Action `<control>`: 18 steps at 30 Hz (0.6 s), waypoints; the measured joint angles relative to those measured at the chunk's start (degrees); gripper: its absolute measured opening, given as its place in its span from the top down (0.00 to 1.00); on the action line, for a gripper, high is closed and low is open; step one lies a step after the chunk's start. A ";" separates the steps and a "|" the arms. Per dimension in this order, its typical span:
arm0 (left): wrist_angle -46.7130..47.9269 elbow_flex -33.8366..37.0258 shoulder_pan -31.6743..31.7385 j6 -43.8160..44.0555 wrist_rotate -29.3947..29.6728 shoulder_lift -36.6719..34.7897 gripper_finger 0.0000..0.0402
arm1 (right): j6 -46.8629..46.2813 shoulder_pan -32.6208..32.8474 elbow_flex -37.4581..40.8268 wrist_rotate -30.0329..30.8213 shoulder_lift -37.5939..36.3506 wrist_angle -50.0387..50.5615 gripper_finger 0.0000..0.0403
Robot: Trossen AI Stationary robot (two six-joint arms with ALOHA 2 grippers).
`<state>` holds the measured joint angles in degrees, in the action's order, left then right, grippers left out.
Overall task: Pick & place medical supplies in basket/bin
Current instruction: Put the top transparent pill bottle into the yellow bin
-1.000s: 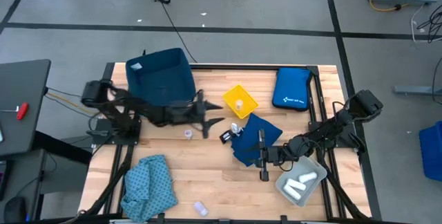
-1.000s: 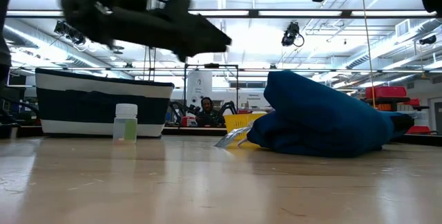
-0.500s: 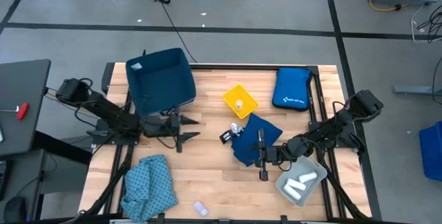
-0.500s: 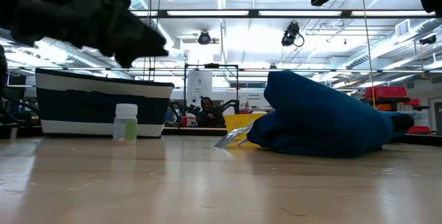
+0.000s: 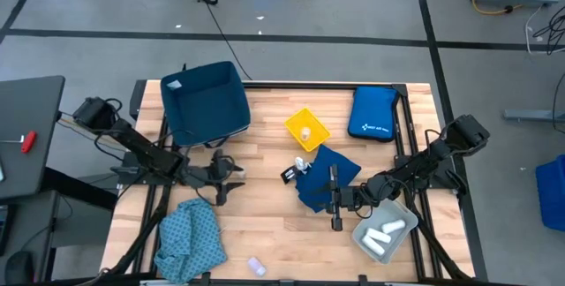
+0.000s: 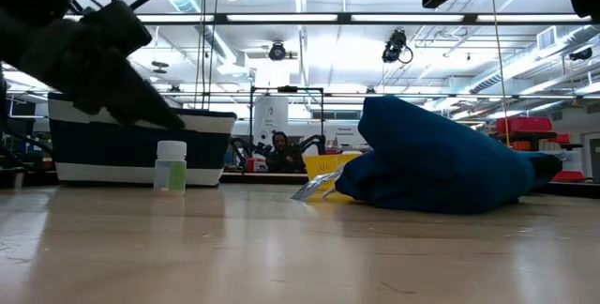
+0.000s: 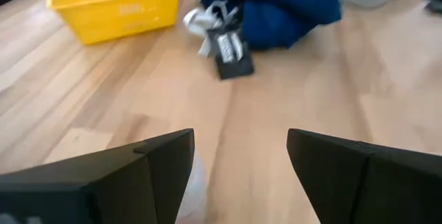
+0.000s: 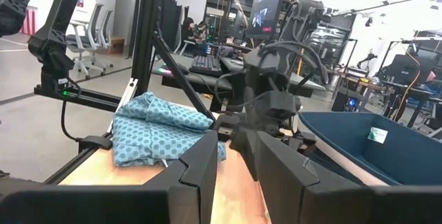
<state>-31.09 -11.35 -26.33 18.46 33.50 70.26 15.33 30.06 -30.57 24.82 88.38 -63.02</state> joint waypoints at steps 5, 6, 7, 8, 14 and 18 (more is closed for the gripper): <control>4.85 0.00 -2.32 1.94 3.59 -0.91 0.41 | 0.00 0.00 0.00 0.00 0.00 0.04 0.74; 5.67 0.00 -2.78 1.99 4.40 -1.42 0.41 | 0.00 0.00 0.00 0.00 0.00 0.13 0.74; 6.47 0.00 -3.19 1.98 5.44 -2.05 0.41 | -0.01 0.00 0.00 0.00 0.00 0.24 0.74; 7.46 0.00 -3.51 1.97 6.29 -2.83 0.41 | 0.00 0.00 0.02 0.00 0.00 0.34 0.74; 16.07 -0.01 -4.48 2.45 9.89 -8.66 0.41 | -0.02 0.00 0.02 -0.02 0.00 0.79 0.74; 21.38 -0.02 -4.35 4.63 9.30 -10.29 0.40 | -0.02 0.00 0.02 -0.02 0.00 0.79 0.74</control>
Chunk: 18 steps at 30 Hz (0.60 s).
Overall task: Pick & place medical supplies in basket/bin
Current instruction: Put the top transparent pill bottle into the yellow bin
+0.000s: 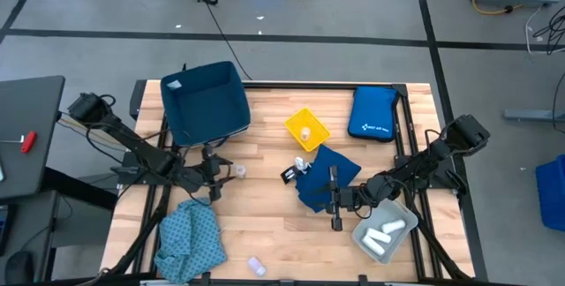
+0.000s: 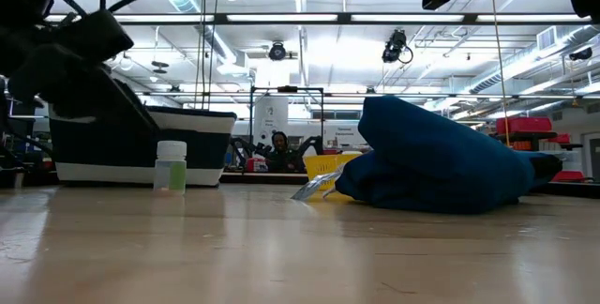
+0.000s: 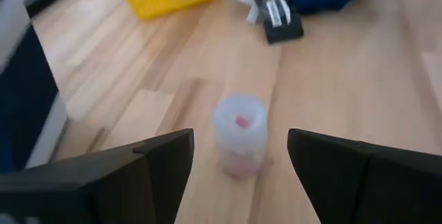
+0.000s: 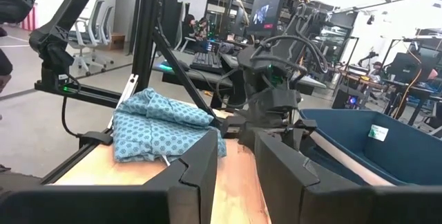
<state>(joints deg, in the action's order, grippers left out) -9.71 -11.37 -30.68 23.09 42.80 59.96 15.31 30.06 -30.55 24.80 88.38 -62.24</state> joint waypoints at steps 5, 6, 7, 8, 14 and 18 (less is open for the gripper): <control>0.56 0.00 0.01 1.82 -1.40 0.11 0.37 | 0.00 -0.02 0.02 -0.02 0.00 0.00 0.74; 0.57 0.00 0.19 2.00 -1.25 0.29 0.36 | 0.00 -0.02 0.02 -0.02 0.00 0.00 0.74; 0.66 0.00 0.47 2.28 -1.28 0.35 0.35 | 0.00 -0.02 0.02 -0.01 0.00 0.00 0.74; 0.64 0.00 0.92 2.63 -1.51 0.35 0.35 | 0.00 -0.02 0.02 -0.02 0.00 0.00 0.74; -0.66 0.02 3.74 3.91 -3.88 2.24 0.31 | 0.06 -0.02 0.02 -0.02 0.00 0.00 0.74; -5.42 0.02 4.91 1.70 -5.63 4.24 0.31 | 0.21 -0.02 0.02 0.02 0.00 0.00 0.74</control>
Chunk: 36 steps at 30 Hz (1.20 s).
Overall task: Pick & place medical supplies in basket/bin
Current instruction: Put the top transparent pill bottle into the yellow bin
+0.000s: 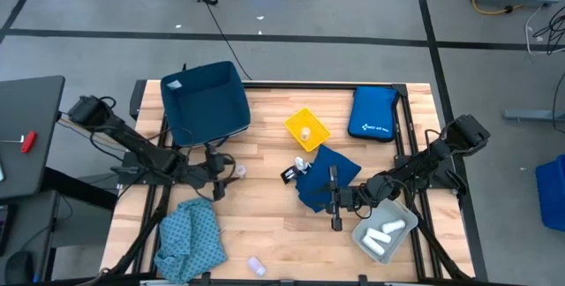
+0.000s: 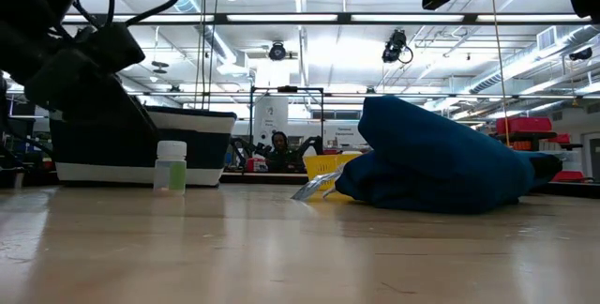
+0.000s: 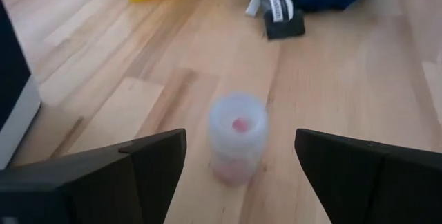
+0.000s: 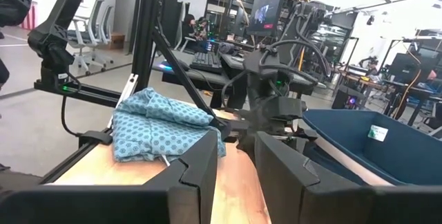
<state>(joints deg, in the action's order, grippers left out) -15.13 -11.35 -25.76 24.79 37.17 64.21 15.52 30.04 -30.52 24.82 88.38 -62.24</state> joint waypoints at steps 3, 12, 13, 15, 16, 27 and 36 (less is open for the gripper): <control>-3.09 -0.02 0.98 -1.80 -0.76 1.56 0.31 | 0.23 0.00 0.00 0.02 0.00 0.00 0.74; -6.04 -0.02 3.37 -1.34 -4.20 5.49 0.31 | 0.43 0.00 0.00 0.07 0.00 -0.01 0.74; -6.19 -0.02 3.37 -1.44 -4.18 5.71 0.31 | 0.43 0.00 0.00 0.07 0.00 -0.02 0.74; -7.03 -0.02 3.37 -1.72 -4.02 6.04 0.31 | 0.43 0.00 0.00 0.34 0.00 -0.02 0.74; -7.20 -0.02 3.37 -1.71 -3.88 6.07 0.32 | 0.43 0.00 0.00 0.52 0.00 -0.02 0.74; -8.15 -0.02 3.39 -1.40 -2.50 8.90 0.47 | 0.43 0.00 0.00 0.92 0.00 -0.07 0.74; -11.42 -0.02 3.37 -2.01 -2.04 10.84 0.66 | 0.43 0.00 0.00 0.94 0.00 -0.07 0.74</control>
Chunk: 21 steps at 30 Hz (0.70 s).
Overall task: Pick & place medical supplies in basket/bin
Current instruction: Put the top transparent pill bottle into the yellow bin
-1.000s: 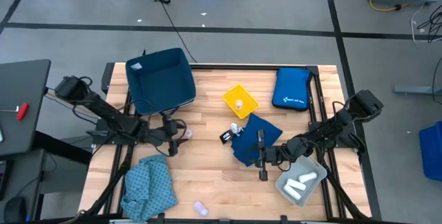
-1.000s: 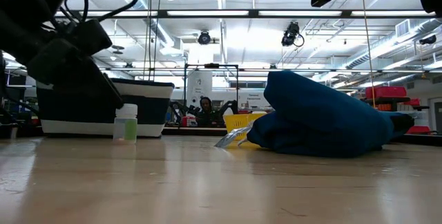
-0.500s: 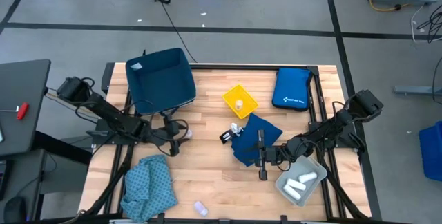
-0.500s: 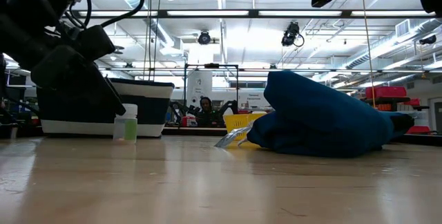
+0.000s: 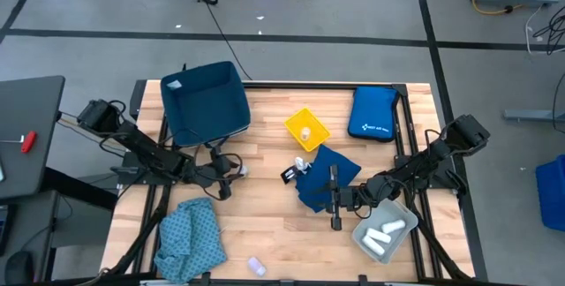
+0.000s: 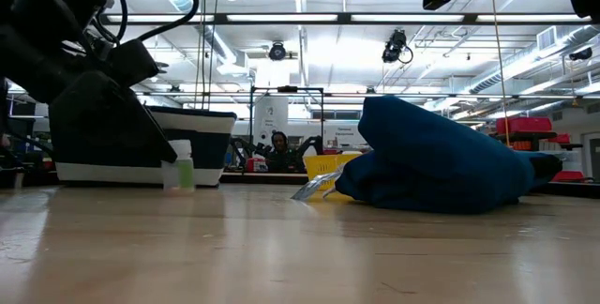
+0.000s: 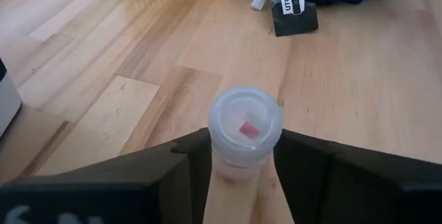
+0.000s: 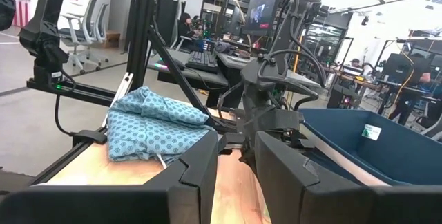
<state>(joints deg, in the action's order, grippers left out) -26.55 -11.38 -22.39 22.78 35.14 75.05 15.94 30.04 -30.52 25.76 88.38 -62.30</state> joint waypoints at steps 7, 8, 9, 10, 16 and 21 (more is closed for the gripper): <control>-4.34 0.00 -0.13 -0.81 -0.02 0.00 0.67 | -0.02 0.00 0.00 0.02 0.00 0.00 0.74; -5.66 0.00 -0.14 -1.35 -0.04 0.00 0.67 | -0.02 0.00 0.02 0.00 0.00 0.00 0.74; -7.23 -0.02 -0.15 -2.17 -0.04 0.00 0.67 | -0.02 0.00 0.02 0.02 0.00 0.00 0.74; -8.67 -0.02 -0.15 -2.74 -0.04 0.00 0.67 | -0.01 0.00 0.02 0.02 0.00 0.00 0.74; -20.44 -0.02 -0.17 -9.69 0.10 0.00 0.69 | -0.02 -0.01 0.02 0.02 0.00 0.00 0.74; -33.42 -0.02 0.14 -17.22 0.88 0.00 0.77 | -0.02 0.00 0.02 0.02 0.00 0.00 0.74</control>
<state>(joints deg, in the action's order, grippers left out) -59.97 -11.40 -22.26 5.57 36.02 75.05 15.92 30.04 -30.50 25.78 88.38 -62.30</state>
